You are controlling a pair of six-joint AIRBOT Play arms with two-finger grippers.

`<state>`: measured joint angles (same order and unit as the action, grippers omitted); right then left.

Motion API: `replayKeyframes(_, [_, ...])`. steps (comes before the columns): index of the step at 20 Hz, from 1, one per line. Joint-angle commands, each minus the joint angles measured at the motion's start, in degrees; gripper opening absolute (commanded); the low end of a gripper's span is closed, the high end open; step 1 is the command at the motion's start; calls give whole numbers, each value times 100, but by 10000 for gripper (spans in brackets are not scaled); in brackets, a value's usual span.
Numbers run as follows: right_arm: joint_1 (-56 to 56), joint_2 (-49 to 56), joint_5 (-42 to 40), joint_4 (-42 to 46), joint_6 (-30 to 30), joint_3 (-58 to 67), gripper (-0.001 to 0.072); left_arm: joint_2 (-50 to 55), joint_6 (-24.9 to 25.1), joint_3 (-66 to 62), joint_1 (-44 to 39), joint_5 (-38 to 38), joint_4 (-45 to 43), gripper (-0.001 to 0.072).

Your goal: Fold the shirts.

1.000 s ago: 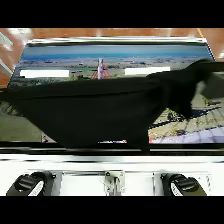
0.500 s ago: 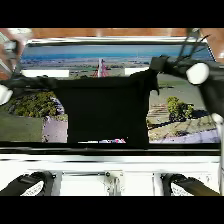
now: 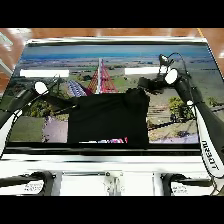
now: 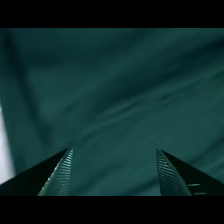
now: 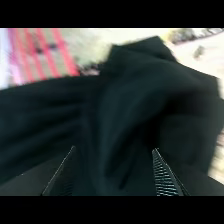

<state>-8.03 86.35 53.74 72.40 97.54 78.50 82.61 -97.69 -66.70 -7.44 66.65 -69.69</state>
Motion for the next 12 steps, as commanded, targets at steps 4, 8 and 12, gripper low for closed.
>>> replayKeyframes(4, [1604,-472,3412,699,-1333,-81,568,-857,898,520,1204,1814,-319,610])
replayKeyframes(8, [2730,-890,3469,264,-1375,-970,510,-1307,1224,2218,1823,1510,175,675])
replayKeyframes(12, [2994,-1110,2776,-813,-1495,-1777,510,-1300,1502,3287,1753,201,1325,673])
